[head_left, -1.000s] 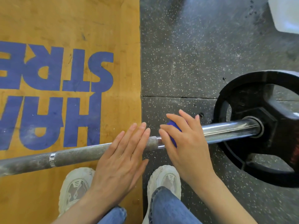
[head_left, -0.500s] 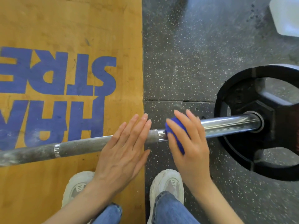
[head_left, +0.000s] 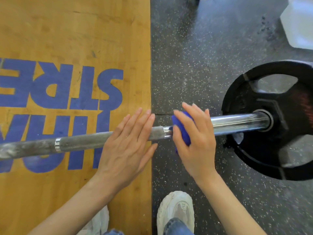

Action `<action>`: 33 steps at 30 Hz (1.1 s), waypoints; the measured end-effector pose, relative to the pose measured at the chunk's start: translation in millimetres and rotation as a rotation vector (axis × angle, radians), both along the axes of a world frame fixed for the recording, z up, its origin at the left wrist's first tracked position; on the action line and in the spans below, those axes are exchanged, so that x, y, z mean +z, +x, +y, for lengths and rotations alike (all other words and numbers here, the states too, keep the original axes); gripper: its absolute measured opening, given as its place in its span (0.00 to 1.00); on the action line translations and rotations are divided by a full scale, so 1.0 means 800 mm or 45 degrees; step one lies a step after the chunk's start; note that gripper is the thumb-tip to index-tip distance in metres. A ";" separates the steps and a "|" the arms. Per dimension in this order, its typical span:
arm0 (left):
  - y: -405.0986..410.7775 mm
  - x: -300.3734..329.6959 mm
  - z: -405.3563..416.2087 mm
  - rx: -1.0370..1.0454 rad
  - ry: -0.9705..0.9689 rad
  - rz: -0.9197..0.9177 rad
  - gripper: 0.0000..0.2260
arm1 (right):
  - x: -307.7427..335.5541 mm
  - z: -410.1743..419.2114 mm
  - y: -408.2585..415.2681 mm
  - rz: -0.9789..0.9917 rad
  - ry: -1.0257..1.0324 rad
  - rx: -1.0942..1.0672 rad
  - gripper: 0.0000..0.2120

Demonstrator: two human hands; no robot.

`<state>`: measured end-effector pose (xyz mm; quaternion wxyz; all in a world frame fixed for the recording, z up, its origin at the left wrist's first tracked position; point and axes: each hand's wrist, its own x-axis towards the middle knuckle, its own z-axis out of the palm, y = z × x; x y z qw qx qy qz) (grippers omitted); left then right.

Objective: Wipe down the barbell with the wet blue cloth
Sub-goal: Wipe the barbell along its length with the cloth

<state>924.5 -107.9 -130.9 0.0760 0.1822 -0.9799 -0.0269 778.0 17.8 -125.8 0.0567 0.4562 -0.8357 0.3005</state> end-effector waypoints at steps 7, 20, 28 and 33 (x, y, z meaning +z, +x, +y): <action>-0.024 0.001 -0.032 0.034 0.038 0.012 0.29 | -0.019 0.001 -0.003 0.143 -0.034 0.119 0.17; -0.050 -0.001 -0.064 0.086 0.008 0.089 0.27 | -0.020 -0.058 -0.041 0.195 -0.112 0.048 0.13; -0.065 0.000 -0.086 0.094 0.014 0.092 0.28 | -0.040 -0.049 -0.042 0.299 -0.101 0.151 0.15; -0.078 -0.001 -0.103 0.112 0.060 0.061 0.28 | -0.037 -0.098 -0.065 0.259 -0.238 0.042 0.15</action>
